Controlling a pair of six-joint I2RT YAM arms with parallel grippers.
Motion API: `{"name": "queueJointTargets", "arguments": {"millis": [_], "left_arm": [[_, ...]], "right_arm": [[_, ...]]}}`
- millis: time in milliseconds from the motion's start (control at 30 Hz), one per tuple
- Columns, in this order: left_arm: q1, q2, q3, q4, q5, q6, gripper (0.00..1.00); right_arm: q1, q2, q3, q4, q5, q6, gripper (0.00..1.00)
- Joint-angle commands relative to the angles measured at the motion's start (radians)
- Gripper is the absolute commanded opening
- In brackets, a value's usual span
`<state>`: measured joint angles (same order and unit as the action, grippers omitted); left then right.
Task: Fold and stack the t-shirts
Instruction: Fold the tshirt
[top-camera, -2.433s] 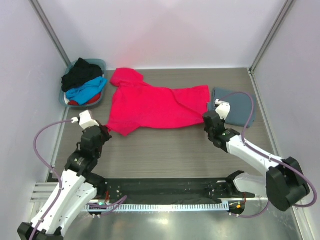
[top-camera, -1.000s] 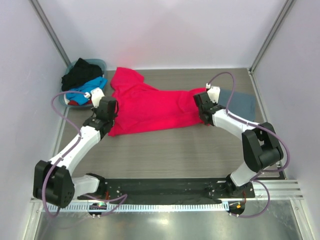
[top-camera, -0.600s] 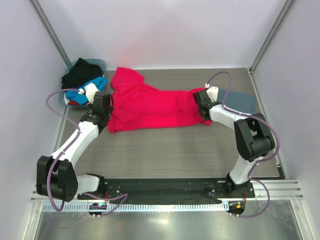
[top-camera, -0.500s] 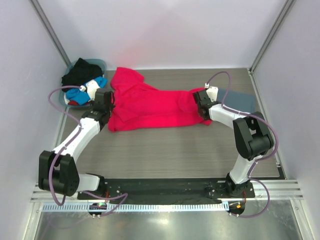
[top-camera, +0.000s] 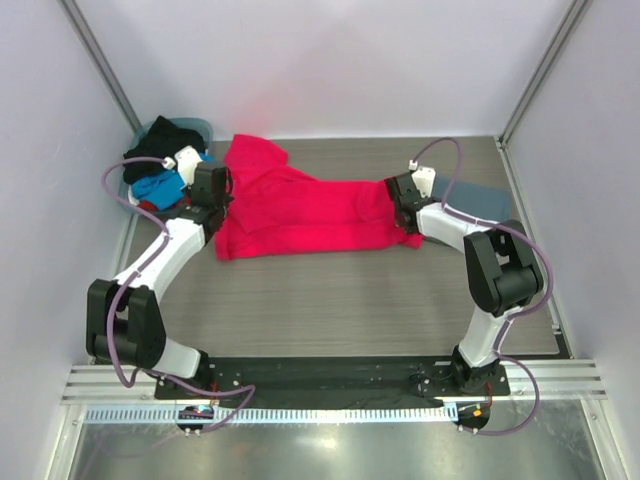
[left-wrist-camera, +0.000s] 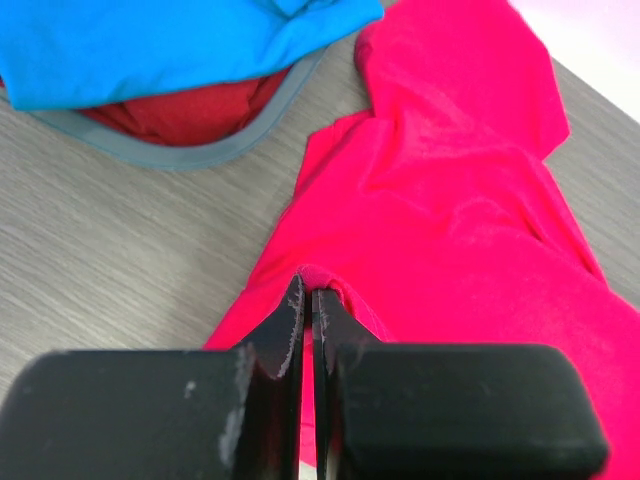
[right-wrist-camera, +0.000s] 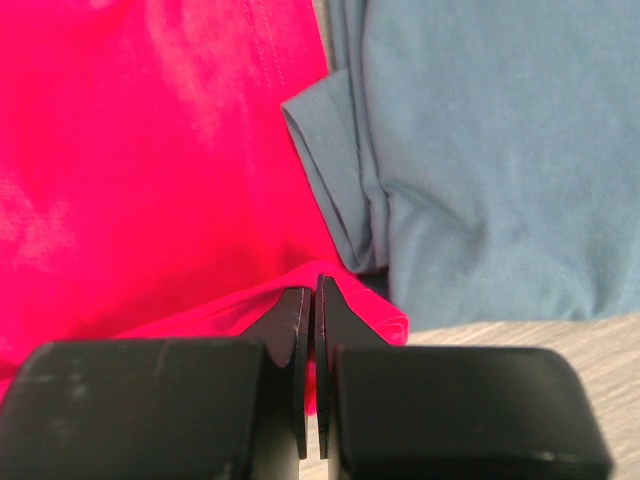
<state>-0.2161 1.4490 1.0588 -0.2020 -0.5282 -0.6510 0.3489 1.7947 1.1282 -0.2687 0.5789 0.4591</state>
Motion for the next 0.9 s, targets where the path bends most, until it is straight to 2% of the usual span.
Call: {"name": "queueJointTargets", "arguments": {"millis": [0, 533, 567, 633, 667, 700, 800, 867], "left_arm": [[0.011, 0.025, 0.069, 0.037, -0.055, -0.018, 0.00], [0.037, 0.137, 0.109, 0.046, -0.003, -0.024, 0.02], [0.037, 0.142, 0.121, 0.042, 0.002, -0.021, 0.15], [0.038, 0.151, 0.138, 0.015, 0.013, -0.025, 0.43], [0.038, 0.145, 0.147, 0.003, 0.011, -0.030, 0.65], [0.038, 0.133, 0.147, -0.007, 0.013, -0.036, 0.68], [0.037, 0.056, 0.121, -0.004, 0.027, -0.056, 0.71], [0.031, 0.010, 0.098, -0.002, 0.030, -0.064, 0.72]], "right_arm": [[-0.008, 0.022, 0.054, 0.034, 0.006, 0.016, 0.01], [-0.042, 0.069, 0.082, 0.043, -0.036, 0.041, 0.02], [-0.044, 0.069, 0.084, 0.043, -0.036, 0.041, 0.07], [-0.045, 0.057, 0.082, 0.043, -0.022, 0.047, 0.25], [-0.044, 0.046, 0.078, 0.043, -0.021, 0.049, 0.36], [-0.044, 0.034, 0.068, 0.045, -0.017, 0.050, 0.37], [-0.045, -0.036, 0.041, 0.051, 0.006, 0.056, 0.52], [-0.048, -0.090, 0.025, 0.060, -0.001, 0.058, 0.53]]}}
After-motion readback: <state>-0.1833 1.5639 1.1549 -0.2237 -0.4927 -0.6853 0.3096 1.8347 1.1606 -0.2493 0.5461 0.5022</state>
